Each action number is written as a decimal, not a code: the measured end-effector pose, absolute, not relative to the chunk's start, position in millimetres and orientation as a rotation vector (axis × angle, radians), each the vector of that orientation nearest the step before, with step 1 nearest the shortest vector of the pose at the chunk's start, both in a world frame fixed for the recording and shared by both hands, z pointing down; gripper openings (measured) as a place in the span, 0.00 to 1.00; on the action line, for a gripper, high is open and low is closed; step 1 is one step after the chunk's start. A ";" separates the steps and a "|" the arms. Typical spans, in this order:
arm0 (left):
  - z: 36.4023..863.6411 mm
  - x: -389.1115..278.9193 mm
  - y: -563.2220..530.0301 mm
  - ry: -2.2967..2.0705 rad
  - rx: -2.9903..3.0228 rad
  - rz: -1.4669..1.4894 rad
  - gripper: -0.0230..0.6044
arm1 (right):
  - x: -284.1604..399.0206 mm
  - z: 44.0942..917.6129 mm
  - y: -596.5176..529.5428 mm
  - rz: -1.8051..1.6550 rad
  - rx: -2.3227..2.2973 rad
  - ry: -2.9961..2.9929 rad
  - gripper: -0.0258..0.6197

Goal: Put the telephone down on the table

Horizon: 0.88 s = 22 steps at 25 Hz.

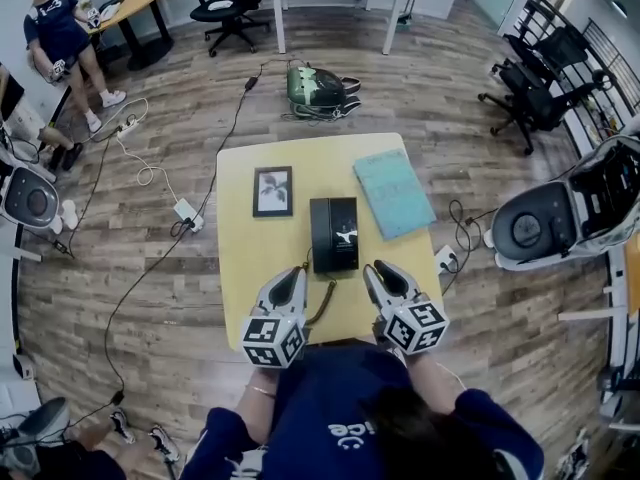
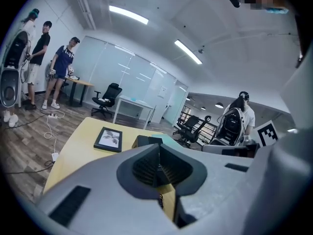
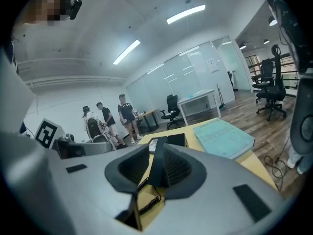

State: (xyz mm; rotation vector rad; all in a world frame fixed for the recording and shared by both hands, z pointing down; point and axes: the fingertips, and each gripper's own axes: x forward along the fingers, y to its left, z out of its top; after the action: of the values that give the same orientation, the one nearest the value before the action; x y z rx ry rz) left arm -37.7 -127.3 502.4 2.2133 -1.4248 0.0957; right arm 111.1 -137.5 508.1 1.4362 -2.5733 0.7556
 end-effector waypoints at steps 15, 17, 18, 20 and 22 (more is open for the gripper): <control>498.7 -64.3 -143.0 -1.565 2.207 0.170 0.04 | 121.0 508.8 -153.3 0.591 1.552 -2.442 0.05; 497.7 -65.6 -146.1 -1.568 2.206 0.171 0.04 | 120.5 507.7 -155.8 0.580 1.544 -2.440 0.05; 497.3 -65.7 -147.2 -1.569 2.206 0.173 0.04 | 120.5 507.3 -156.5 0.576 1.542 -2.440 0.05; 497.5 -66.3 -148.9 -1.569 2.205 0.176 0.04 | 120.6 507.4 -157.5 0.566 1.542 -2.437 0.05; 498.2 -67.5 -150.2 -1.568 2.204 0.176 0.04 | 120.2 508.2 -158.7 0.554 1.545 -2.432 0.05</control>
State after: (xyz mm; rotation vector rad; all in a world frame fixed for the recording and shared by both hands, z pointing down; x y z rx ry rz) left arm -67.5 -150.2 498.2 2.2040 -1.5683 0.1760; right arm 120.2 -158.7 508.2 1.5448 -2.4317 0.5536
